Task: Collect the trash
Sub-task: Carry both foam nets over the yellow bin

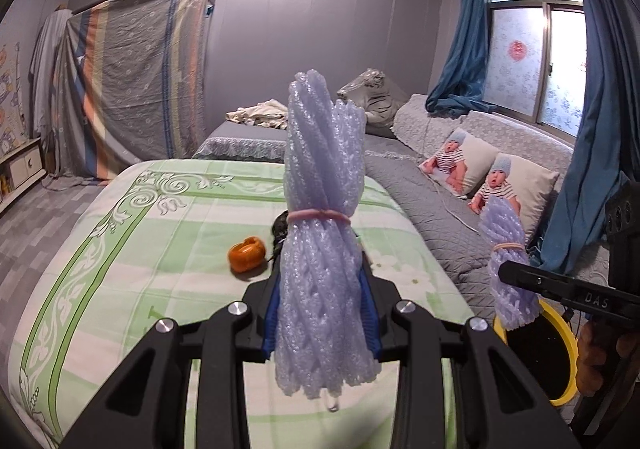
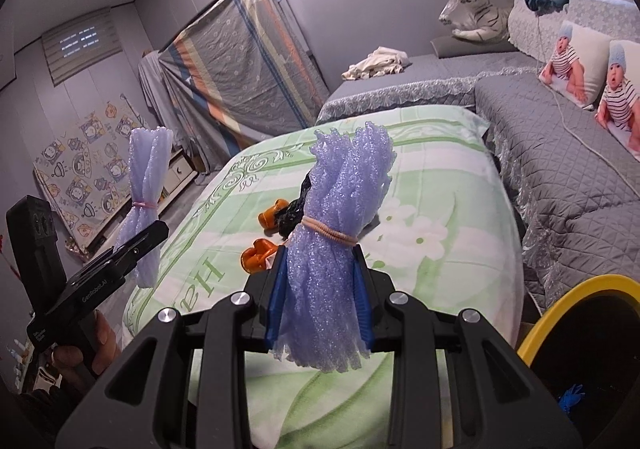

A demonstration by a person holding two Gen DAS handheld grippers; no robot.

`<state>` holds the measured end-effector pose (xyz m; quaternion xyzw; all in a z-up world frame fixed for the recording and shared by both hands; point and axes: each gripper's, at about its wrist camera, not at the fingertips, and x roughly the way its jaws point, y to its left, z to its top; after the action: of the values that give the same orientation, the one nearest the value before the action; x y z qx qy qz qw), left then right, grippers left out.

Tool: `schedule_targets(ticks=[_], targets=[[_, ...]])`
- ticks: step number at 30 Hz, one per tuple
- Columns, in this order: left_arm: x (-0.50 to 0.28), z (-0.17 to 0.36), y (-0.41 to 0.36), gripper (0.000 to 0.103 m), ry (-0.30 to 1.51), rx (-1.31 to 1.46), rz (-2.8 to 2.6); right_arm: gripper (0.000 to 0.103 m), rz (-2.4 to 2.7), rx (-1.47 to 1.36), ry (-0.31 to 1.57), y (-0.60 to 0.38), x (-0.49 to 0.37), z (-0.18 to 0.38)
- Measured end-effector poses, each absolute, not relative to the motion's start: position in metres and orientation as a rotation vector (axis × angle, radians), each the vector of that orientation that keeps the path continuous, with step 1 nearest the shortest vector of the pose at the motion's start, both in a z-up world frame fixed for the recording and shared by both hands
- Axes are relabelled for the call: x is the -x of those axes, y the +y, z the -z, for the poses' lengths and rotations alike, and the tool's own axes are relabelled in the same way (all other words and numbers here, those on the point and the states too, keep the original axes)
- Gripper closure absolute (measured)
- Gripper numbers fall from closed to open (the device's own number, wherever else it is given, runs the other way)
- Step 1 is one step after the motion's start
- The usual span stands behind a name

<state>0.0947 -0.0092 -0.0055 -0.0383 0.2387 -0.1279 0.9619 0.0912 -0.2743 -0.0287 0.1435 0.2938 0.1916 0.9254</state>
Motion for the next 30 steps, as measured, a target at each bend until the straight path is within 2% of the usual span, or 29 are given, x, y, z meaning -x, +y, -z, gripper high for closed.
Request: schedule_targets(ticks=[11,30], targets=[[-0.083,-0.02,-0.065,0.072,0.43,0.04,0.391,0.074,-0.299,-0.33,0.508,-0.327,-0.053,0.013],[-0.076,-0.026,-0.17,0.071,0.416,-0.001,0.627,0.074,-0.089,-0.398,0.39,-0.417,0.003,0.017]])
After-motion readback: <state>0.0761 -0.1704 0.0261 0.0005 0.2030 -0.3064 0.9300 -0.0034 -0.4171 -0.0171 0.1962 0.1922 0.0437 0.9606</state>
